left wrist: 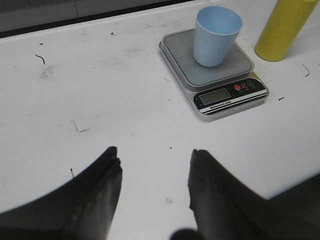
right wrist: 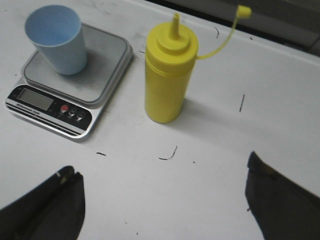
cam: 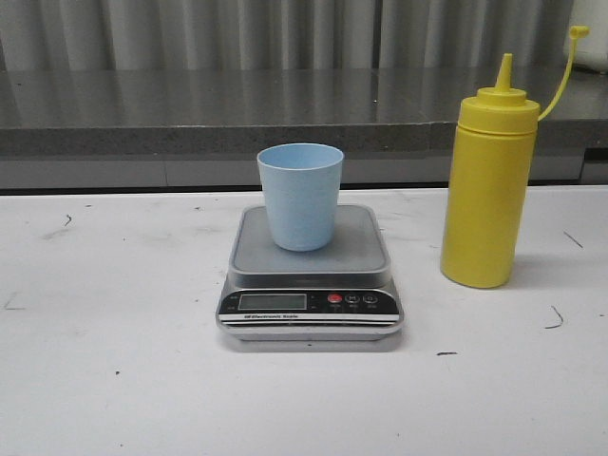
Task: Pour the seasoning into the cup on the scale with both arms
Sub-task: 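Move the right gripper to the yellow squeeze bottle and grasp it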
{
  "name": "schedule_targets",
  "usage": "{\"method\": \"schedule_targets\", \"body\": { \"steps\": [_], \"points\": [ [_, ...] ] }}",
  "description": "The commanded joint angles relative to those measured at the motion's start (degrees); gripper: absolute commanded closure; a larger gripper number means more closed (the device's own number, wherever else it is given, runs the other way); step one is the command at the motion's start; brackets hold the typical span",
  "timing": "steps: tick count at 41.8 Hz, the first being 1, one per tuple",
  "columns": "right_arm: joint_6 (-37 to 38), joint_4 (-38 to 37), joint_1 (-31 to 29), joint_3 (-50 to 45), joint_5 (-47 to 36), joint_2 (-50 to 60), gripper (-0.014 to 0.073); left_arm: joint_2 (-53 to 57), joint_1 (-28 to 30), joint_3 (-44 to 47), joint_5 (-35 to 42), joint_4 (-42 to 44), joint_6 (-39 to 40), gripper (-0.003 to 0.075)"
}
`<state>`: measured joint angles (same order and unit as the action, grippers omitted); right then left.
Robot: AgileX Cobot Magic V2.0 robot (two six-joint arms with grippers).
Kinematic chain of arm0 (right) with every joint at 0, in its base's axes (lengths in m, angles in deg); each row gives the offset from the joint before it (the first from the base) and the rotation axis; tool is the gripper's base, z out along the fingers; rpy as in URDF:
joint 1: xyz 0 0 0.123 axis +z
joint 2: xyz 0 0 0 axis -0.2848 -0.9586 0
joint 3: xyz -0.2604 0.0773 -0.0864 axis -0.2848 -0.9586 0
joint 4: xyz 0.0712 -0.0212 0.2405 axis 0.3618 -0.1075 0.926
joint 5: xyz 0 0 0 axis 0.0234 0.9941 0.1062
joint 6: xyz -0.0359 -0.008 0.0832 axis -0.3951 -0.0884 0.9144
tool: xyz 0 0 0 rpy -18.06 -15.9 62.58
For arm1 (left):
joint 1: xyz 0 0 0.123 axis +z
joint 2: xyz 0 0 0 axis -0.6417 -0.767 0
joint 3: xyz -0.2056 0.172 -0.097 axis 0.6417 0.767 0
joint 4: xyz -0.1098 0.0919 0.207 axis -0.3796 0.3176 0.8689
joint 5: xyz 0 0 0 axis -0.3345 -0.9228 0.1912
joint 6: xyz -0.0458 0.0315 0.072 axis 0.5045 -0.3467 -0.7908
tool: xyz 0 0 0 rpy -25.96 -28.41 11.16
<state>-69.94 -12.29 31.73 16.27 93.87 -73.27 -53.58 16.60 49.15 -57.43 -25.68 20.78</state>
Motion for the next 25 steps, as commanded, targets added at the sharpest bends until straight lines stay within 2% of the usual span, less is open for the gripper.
{"method": "schedule_targets", "body": {
  "steps": [1,6,10,16,25],
  "points": [
    [-1.4,0.0,2.4,2.8,-4.2,-3.6,-0.0069,-0.4,0.2,-1.4,3.8,-0.4,0.9,0.0407],
    [-1.3,0.1,3.5,1.5,-7.1,-9.5,-0.0069,-0.4,0.2,-1.4,3.8,-0.4,0.9,0.0407],
    [-1.1,2.2,3.5,-2.4,-14.5,-12.2,-0.0069,-0.4,0.2,-1.4,3.8,-0.4,0.9,0.0407],
    [-0.7,6.0,3.5,-13.4,-33.7,-12.6,-0.0069,-0.4,0.2,-1.4,3.8,-0.4,0.9,0.0407],
    [-0.7,6.3,3.5,-29.4,-63.4,-12.9,-0.0069,-0.4,0.2,-1.4,3.8,-0.4,0.9,0.0407]
  ]
}}
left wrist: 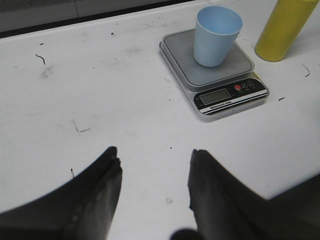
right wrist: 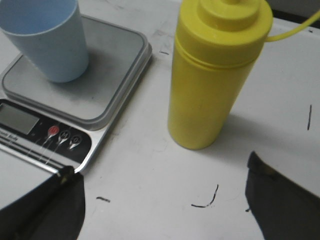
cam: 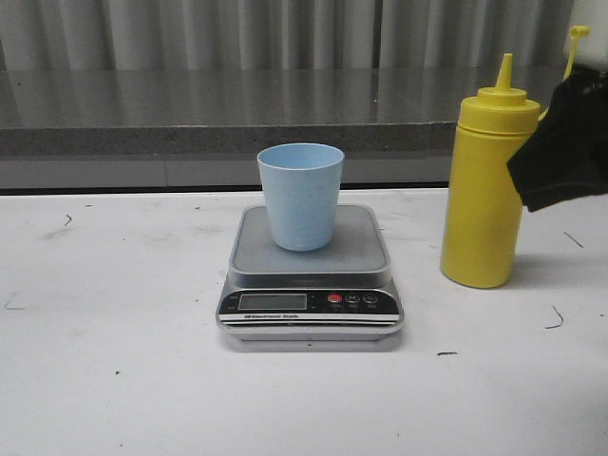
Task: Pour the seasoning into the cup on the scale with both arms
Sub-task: 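Move the right gripper to the yellow squeeze bottle and grasp it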
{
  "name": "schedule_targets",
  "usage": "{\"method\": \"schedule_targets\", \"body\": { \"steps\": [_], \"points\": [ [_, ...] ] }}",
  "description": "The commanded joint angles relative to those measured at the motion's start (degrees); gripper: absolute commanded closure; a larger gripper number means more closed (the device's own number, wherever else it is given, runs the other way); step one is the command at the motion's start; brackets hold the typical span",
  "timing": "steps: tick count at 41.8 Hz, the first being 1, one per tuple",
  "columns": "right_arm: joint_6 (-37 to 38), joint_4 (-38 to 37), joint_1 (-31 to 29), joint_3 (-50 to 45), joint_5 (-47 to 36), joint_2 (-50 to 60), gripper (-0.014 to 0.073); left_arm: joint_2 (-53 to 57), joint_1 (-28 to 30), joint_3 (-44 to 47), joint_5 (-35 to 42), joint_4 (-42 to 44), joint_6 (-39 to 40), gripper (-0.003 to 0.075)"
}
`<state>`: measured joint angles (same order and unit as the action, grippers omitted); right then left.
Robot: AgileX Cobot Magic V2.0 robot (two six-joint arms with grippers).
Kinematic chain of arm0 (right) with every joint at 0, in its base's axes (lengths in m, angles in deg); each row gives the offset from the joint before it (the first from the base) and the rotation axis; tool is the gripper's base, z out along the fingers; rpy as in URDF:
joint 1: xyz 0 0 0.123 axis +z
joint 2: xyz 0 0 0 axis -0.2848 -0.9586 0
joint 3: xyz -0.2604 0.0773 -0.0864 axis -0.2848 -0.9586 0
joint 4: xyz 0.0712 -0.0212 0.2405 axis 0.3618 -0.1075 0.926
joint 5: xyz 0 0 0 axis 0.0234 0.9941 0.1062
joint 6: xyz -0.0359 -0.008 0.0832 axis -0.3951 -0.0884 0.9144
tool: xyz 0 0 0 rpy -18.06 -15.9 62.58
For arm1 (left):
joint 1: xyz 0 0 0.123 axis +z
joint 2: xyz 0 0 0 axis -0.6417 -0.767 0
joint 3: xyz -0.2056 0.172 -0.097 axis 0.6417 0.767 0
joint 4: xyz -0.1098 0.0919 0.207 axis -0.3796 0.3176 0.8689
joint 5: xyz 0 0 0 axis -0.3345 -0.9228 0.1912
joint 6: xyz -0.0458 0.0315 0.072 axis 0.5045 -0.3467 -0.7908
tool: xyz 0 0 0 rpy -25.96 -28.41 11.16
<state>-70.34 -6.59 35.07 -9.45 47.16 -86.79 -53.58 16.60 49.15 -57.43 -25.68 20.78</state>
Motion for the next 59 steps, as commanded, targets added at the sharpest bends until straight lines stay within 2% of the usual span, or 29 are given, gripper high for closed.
{"method": "schedule_targets", "body": {
  "steps": [1,5,8,22,30,36,59],
  "points": [
    [-0.3,0.6,0.2,-5.0,-19.4,0.4,-0.0069,-0.4,0.2,-1.4,3.8,-0.4,0.9,0.0407],
    [-0.2,0.6,0.2,-9.0,-30.2,-1.4,-0.0069,-0.4,0.2,-1.4,3.8,-0.4,0.9,0.0407],
    [-0.2,0.6,0.2,-10.0,-35.0,-3.7,-0.0069,-0.4,0.2,-1.4,3.8,-0.4,0.9,0.0407],
    [0.7,0.6,0.2,-10.0,-51.7,-17.7,-0.0069,-0.4,0.2,-1.4,3.8,-0.4,0.9,0.0407],
    [4.3,0.2,0.2,-9.4,-60.2,-25.3,-0.0069,-0.4,0.2,-1.4,3.8,-0.4,0.9,0.0407],
    [5.4,0.2,0.2,-6.6,-62.7,-30.2,-0.0069,-0.4,0.2,-1.4,3.8,-0.4,0.9,0.0407],
    [5.7,1.4,-2.3,7.9,-63.6,-43.7,-0.0069,-0.4,0.2,-1.4,3.8,-0.4,0.9,0.0407]
  ]
}}
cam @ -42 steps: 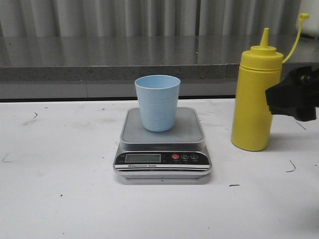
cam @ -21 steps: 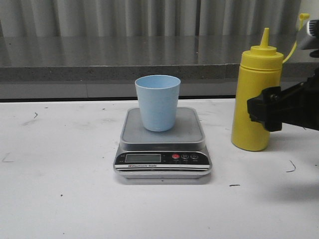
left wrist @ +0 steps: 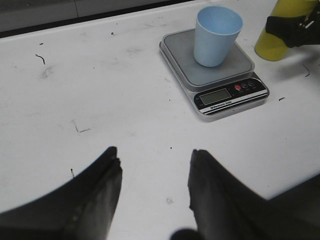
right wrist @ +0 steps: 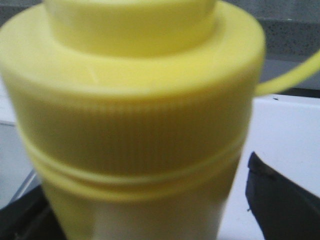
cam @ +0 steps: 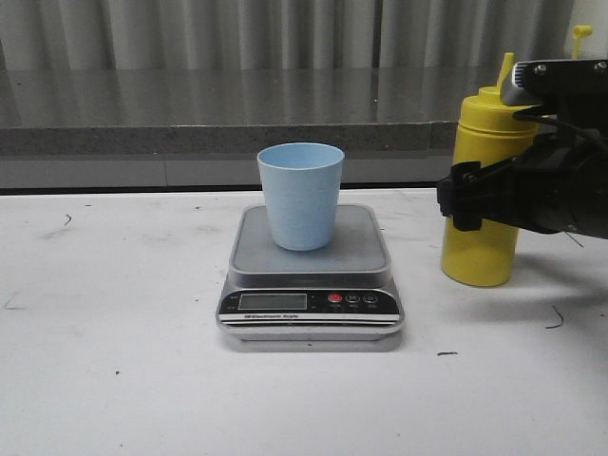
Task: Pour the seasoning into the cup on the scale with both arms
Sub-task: 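Lift the yellow bottle with the right gripper toward the cup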
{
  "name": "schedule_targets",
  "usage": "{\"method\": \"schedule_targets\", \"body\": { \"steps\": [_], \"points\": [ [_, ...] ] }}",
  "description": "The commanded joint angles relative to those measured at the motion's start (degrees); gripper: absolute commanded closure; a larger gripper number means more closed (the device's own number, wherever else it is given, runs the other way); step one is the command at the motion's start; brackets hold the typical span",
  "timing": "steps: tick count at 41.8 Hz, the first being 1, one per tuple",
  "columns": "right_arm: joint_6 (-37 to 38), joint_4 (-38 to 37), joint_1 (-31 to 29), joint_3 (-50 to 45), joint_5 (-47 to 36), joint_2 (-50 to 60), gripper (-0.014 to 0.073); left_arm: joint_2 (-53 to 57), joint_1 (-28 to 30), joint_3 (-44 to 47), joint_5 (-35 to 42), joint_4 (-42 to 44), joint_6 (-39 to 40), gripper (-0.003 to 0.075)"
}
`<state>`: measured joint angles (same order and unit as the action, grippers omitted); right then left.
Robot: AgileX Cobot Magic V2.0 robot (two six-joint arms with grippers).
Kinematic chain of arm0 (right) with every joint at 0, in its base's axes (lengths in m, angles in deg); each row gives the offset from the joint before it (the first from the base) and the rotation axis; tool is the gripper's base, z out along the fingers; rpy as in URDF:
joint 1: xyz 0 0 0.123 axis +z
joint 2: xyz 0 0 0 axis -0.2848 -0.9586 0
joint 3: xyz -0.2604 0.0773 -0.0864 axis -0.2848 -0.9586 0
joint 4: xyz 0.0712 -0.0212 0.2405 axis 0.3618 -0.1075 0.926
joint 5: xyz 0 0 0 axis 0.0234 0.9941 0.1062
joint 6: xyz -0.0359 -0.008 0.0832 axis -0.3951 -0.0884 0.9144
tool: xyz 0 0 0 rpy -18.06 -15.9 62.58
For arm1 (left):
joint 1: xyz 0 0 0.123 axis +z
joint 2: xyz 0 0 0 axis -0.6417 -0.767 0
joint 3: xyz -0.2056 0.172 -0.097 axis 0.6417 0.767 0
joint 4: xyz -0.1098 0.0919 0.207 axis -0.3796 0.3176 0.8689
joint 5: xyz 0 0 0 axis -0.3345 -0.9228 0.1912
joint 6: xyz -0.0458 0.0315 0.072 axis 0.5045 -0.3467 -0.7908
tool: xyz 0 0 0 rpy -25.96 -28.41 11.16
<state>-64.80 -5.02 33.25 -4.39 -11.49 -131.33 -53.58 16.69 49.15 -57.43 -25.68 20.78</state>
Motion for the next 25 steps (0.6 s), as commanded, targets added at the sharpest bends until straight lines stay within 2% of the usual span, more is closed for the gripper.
{"method": "schedule_targets", "body": {
  "steps": [1,6,9,15,18,25],
  "points": [
    [0.1,-0.2,-0.5,3.4,-5.0,0.4,-0.0069,-0.4,0.1,-1.4,3.8,-0.4,0.9,0.0407],
    [0.1,-0.2,-0.5,4.9,-4.8,-0.6,-0.0068,-0.4,0.1,-1.4,3.8,-0.4,0.9,0.0407],
    [0.1,-0.2,-0.5,5.2,-4.4,-0.8,-0.0029,-0.4,0.1,-1.4,3.8,-0.4,0.9,0.0407],
    [0.1,-0.2,-0.5,5.3,-4.5,-0.9,0.0172,-0.4,0.1,-1.4,3.8,-0.4,0.9,0.0407],
    [0.1,-0.2,-0.5,5.3,-3.6,-0.2,0.0233,-0.4,0.1,-1.4,3.8,-0.4,0.9,0.0407],
    [0.1,-1.5,-0.5,5.3,5.9,5.5,0.0252,-0.4,0.1,-1.4,3.8,-0.4,0.9,0.0407]
  ]
}}
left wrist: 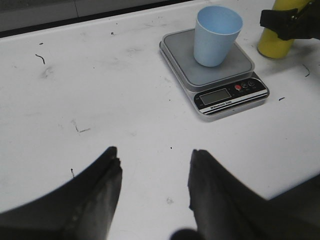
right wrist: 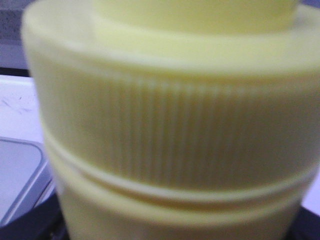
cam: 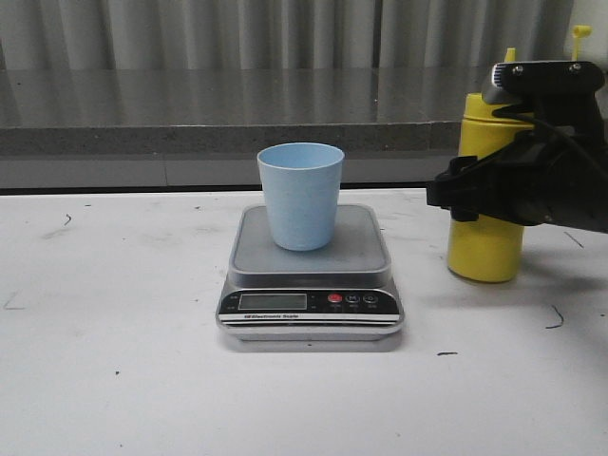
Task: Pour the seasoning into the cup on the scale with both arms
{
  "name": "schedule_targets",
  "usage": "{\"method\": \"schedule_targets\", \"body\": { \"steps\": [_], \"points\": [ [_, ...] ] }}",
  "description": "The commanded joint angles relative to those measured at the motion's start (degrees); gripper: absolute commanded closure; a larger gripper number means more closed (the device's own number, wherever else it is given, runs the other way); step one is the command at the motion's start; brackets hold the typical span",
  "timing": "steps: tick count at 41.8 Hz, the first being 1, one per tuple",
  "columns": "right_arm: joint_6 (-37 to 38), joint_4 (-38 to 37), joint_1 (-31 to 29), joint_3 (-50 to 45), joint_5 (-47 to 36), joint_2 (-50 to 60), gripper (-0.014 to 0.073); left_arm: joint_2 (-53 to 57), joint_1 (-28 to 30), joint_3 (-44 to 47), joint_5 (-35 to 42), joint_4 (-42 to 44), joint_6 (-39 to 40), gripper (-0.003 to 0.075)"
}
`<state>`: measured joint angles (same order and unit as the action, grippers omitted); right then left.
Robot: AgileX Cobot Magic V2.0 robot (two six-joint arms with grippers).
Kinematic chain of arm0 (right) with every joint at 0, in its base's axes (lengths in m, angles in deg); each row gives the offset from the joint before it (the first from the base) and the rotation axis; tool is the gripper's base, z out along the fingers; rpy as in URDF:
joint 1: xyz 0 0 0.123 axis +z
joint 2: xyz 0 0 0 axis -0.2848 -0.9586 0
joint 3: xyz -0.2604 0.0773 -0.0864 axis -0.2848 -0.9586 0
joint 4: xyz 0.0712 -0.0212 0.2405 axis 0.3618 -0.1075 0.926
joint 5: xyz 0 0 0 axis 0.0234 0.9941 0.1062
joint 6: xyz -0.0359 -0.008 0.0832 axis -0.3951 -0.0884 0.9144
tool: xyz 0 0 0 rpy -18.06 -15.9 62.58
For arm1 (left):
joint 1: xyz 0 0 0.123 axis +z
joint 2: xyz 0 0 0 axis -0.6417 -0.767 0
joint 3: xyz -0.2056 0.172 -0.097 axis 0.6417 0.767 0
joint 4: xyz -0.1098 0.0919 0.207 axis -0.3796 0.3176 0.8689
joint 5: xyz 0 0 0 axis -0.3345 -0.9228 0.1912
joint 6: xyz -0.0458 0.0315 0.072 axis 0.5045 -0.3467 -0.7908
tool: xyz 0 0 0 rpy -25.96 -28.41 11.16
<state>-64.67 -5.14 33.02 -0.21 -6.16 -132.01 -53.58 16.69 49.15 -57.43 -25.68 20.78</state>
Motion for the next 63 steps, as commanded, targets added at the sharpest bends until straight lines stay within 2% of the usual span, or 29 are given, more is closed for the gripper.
{"method": "schedule_targets", "body": {
  "steps": [1,12,17,21,25,28,35,46,52,63],
  "points": [
    [0.0,-1.5,-0.3,1.2,2.9,7.2,0.0252,-0.4,0.1,-1.4,3.8,-0.4,0.9,0.0407],
    [-4.1,-5.1,-0.3,6.2,27.2,20.6,0.0252,-0.4,0.1,-1.4,3.8,-0.4,0.9,0.0407],
    [-6.1,-9.8,-0.3,14.3,45.3,24.9,0.0252,-0.4,0.1,-1.4,3.8,-0.4,0.9,0.0407],
    [-6.8,-16.1,-0.2,20.9,57.8,25.8,0.0252,-0.4,0.1,-1.4,3.8,-0.4,0.9,0.0407],
    [-6.8,-25.7,1.3,28.4,71.1,25.5,0.0252,-0.4,0.1,-1.4,3.8,-0.4,0.9,0.0407],
    [-6.8,-33.4,3.3,32.2,77.8,25.3,0.0252,-0.4,0.1,-1.4,3.8,-0.4,0.9,0.0407],
    [-6.7,-50.9,8.9,36.1,86.0,23.6,0.0252,-0.4,0.1,-1.4,3.8,-0.4,0.9,0.0407],
    [-6.7,-67.0,16.4,36.1,93.0,17.6,0.0252,-0.4,0.1,-1.4,3.8,-0.4,0.9,0.0407],
    [-6.7,-75.6,18.2,36.1,96.2,13.8,0.0252,-0.4,0.1,-1.4,3.8,-0.4,0.9,0.0407],
    [-6.7,-92.9,18.5,36.1,95.4,9.5,0.0252,-0.4,0.1,-1.4,3.8,-0.4,0.9,0.0407]
  ]
}}
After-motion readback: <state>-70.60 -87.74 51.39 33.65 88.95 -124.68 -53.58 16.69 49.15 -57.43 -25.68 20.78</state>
